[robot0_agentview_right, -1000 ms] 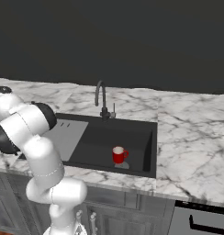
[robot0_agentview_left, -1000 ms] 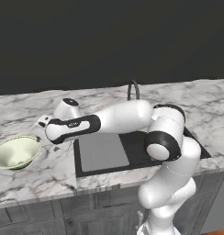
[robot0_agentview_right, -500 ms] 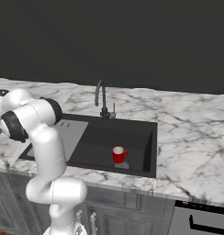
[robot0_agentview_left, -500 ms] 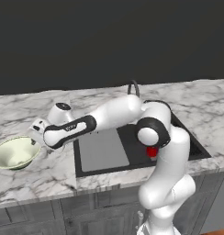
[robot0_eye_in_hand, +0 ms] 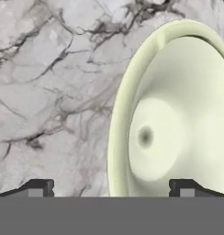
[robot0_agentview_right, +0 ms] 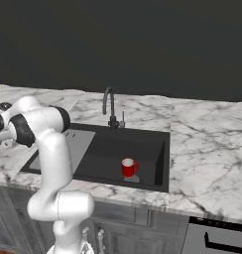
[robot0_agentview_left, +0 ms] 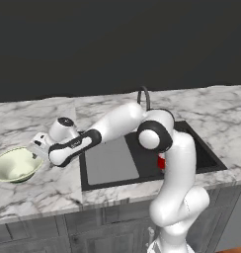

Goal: Pick the mug and place it in the sink. Pick the bowl and place it in the open cabinet and then close the cabinet.

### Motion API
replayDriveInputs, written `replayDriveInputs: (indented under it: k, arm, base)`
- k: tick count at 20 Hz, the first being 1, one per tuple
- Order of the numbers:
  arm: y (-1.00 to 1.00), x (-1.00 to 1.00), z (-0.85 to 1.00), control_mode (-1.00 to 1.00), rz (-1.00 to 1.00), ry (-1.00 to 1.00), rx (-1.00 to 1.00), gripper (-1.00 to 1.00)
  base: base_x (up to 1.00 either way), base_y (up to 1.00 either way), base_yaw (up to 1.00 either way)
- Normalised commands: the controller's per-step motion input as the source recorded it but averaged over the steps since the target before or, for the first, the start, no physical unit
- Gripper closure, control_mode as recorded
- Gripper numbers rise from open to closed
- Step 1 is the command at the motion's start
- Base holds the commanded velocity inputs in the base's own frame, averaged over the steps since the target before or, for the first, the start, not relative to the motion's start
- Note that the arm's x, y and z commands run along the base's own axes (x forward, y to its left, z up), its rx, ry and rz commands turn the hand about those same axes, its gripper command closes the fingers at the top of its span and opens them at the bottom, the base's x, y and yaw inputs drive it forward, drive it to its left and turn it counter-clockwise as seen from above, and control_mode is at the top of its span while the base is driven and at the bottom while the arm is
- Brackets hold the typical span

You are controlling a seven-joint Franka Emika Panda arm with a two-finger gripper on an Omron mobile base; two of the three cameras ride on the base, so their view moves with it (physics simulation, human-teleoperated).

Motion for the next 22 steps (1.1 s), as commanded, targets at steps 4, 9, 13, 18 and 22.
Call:
replayDriveInputs:
  k: [4,9,13,18,22]
  arm:
    - [0.23,0.31,-0.03,-1.00,0.00,-0.01,0.00,-1.00]
    - [0.19,0.23,-0.08,-1.00,0.00,0.00,0.00,-1.00]
    - [0.27,0.03,-0.31,-1.00,0.00,0.00,0.00,-1.00]
    - [0.30,0.00,-0.22,-1.00,0.00,-0.01,0.00,1.00]
    - [0.07,0.00,-0.02,-1.00,0.00,-0.02,0.00,1.00]
  base:
    - [0.00,0.00,0.00]
    - [0.00,0.00,0.00]
    - [0.00,0.00,0.00]
    - [0.00,0.00,0.00]
    - [0.00,0.00,0.00]
